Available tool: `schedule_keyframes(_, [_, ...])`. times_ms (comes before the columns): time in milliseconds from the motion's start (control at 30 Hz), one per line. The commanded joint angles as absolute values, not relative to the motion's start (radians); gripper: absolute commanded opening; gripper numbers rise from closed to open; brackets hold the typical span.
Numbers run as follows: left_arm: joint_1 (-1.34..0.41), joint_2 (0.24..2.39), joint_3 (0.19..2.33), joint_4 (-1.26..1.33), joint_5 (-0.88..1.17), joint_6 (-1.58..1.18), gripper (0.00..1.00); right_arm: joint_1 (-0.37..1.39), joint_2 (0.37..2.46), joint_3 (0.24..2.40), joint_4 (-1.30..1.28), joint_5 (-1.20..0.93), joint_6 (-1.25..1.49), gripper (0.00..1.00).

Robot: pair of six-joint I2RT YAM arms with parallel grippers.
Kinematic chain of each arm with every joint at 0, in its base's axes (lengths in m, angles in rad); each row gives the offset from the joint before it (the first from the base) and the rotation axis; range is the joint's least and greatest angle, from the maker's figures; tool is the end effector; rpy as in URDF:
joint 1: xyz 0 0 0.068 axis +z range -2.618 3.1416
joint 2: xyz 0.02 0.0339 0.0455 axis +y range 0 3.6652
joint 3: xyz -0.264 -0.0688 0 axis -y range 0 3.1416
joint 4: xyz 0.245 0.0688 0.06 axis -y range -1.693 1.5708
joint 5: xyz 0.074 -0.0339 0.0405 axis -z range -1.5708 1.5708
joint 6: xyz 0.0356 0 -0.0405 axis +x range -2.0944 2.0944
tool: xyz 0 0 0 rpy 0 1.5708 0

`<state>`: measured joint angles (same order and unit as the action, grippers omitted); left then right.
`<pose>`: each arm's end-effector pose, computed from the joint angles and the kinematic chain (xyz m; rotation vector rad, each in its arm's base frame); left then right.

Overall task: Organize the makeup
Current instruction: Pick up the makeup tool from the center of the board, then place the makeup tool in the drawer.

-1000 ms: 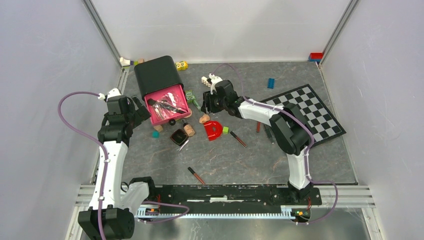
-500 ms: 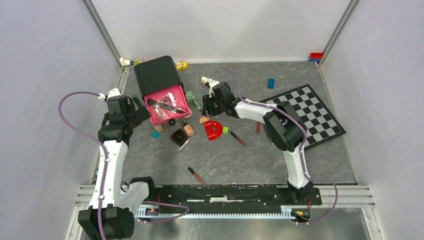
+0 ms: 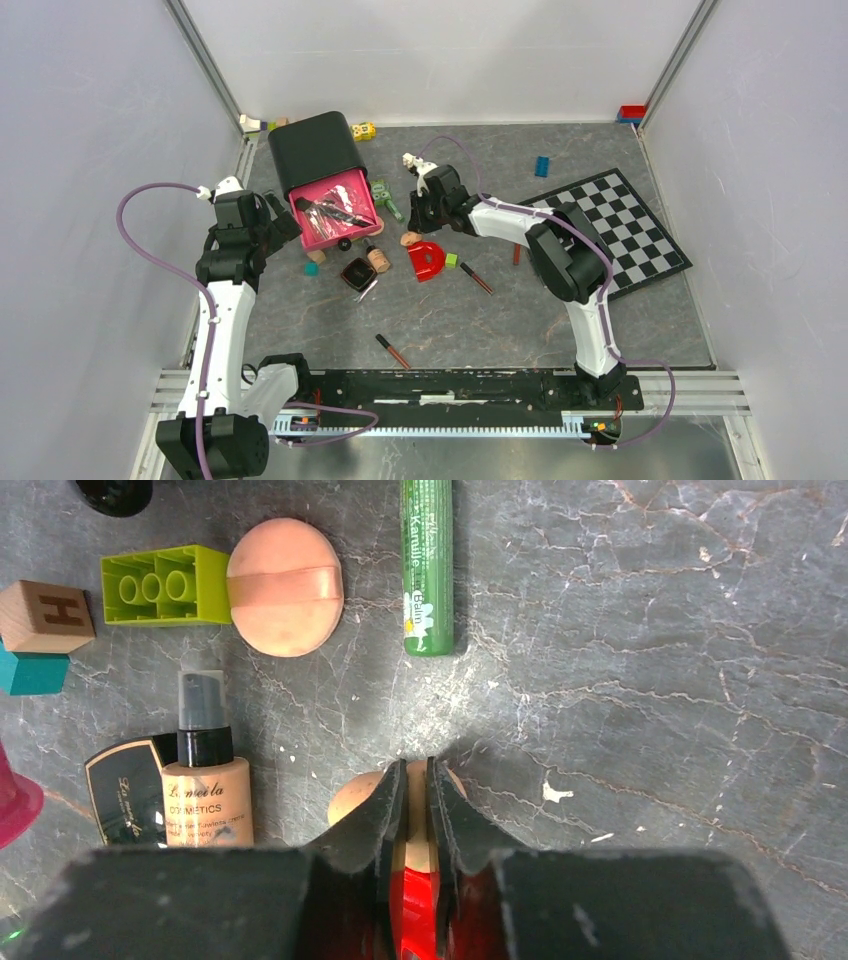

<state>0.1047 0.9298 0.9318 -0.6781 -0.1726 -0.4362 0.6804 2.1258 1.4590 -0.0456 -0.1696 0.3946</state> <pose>0.1904 0.0262 0.3173 -0.6859 2.1272 0.0138 0.3626 0.3012 0.1622 -0.4315 2.3477 0.7330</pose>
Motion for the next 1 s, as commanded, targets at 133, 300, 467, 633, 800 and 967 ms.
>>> schedule_keyframes(133, [0.106,0.918,0.937,-0.652,-0.167,-0.44,1.0,0.682,1.989,1.457,-0.009,-0.125,0.393,0.13])
schedule_keyframes(300, [0.105,0.916,0.946,-0.662,-0.167,-0.435,1.0,0.683,1.937,1.463,-0.012,-0.082,0.383,0.12])
schedule_keyframes(467, [0.106,0.891,0.966,-0.71,-0.191,-0.42,1.0,0.69,1.913,1.506,-0.008,-0.087,0.399,0.11])
schedule_keyframes(633, [0.106,0.808,0.931,-0.749,-0.209,-0.428,1.0,0.724,1.921,1.578,0.05,-0.089,0.413,0.11])
schedule_keyframes(800, [0.106,0.775,0.93,-0.761,-0.231,-0.426,1.0,0.771,1.988,1.728,0.072,-0.117,0.333,0.13])
schedule_keyframes(967, [0.106,0.794,0.933,-0.762,-0.222,-0.426,1.0,0.792,2.073,1.855,0.08,-0.209,0.21,0.14])
